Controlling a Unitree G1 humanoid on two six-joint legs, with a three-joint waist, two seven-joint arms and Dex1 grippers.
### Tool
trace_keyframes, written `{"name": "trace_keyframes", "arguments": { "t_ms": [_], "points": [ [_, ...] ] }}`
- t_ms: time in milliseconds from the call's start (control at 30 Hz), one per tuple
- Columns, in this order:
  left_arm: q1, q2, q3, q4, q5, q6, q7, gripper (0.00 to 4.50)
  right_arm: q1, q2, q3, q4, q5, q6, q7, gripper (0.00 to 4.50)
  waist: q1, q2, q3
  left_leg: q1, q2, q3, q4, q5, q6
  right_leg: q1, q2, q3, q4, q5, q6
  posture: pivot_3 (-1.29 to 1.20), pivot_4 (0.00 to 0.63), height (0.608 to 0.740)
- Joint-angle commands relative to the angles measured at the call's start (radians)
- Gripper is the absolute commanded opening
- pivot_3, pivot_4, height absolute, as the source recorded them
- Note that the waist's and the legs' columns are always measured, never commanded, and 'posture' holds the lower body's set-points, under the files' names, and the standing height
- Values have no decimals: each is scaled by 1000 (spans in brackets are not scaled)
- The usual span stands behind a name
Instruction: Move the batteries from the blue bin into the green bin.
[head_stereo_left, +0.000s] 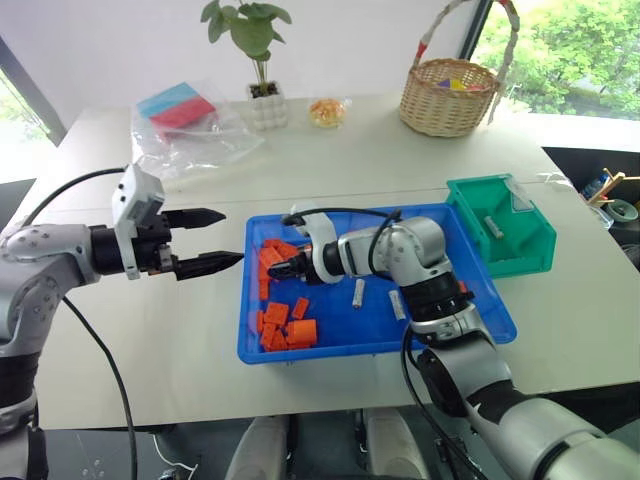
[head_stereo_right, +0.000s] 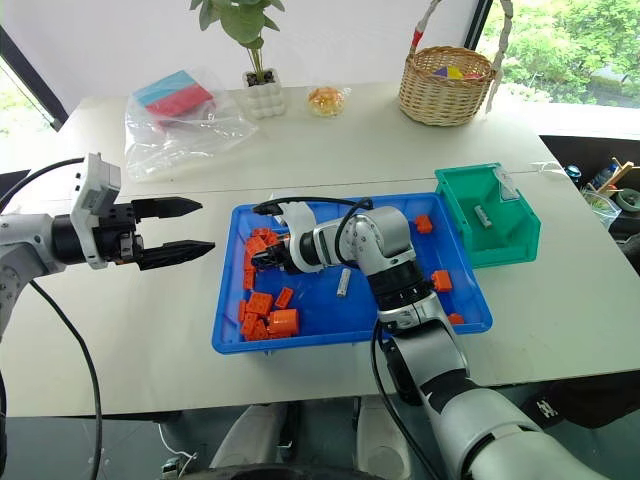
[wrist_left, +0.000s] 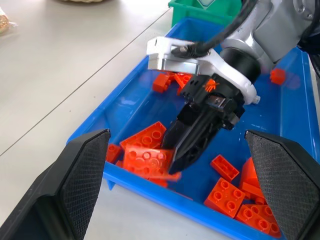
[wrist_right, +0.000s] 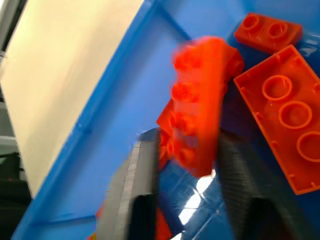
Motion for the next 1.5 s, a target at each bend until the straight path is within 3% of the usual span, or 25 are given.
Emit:
{"name": "trace_keyframes", "arguments": {
  "t_ms": [33,167,267,433,600,867,1300,1400,1500],
  "points": [
    [5,0,32,-26,-14,-8,6,4500,-51,-117,82,-143,-56,-90,97,3146,2,0,0,0,0,0,0,0,0,0,0,0,0,0,0,0,150,702],
    [25,2,39,-45,-24,-1,8,4500,-77,-319,126,-385,-29,-13,192,3146,2,0,1,-2,-1,0,0,0,0,-1,-1,0,0,0,0,0,150,702],
    [34,1,38,-47,-26,-3,10,4500,-57,-359,37,-473,10,122,174,3146,-2,-1,0,-2,0,-1,-1,0,0,-1,0,0,0,0,0,0,150,702],
    [13,-6,13,-32,-22,-8,7,4500,69,-399,11,-583,-2,184,142,3146,6,-1,0,-2,0,-1,0,0,0,-1,-2,-1,0,-1,0,0,150,702],
    [-23,-9,-12,-14,-17,-7,-5,4500,133,-478,154,-633,-94,18,146,3146,9,-1,1,-2,-1,0,0,0,0,-1,-3,-1,-1,-1,0,0,150,702],
    [-25,10,-17,-20,-24,7,-33,4500,146,-420,161,-614,-109,-27,142,3146,3,-2,1,-2,0,0,0,0,0,-1,-3,-1,0,-1,0,0,150,702],
    [13,37,17,-66,-69,45,-59,4500,186,-356,283,-424,-245,-225,174,3146,6,-2,1,-2,-1,0,0,0,0,-1,-3,-1,0,-1,0,0,150,702],
    [12,35,17,-69,-71,44,-57,4500,196,-351,283,-399,-268,-248,181,1874,6,-2,1,-2,-1,0,0,0,0,-1,-2,-1,0,-1,0,0,150,702],
    [11,35,14,-69,-73,42,-59,4500,200,-358,266,-418,-270,-243,195,270,6,-2,1,-2,-1,0,0,0,0,-1,-2,-1,0,-1,0,0,150,702]
  ]
}}
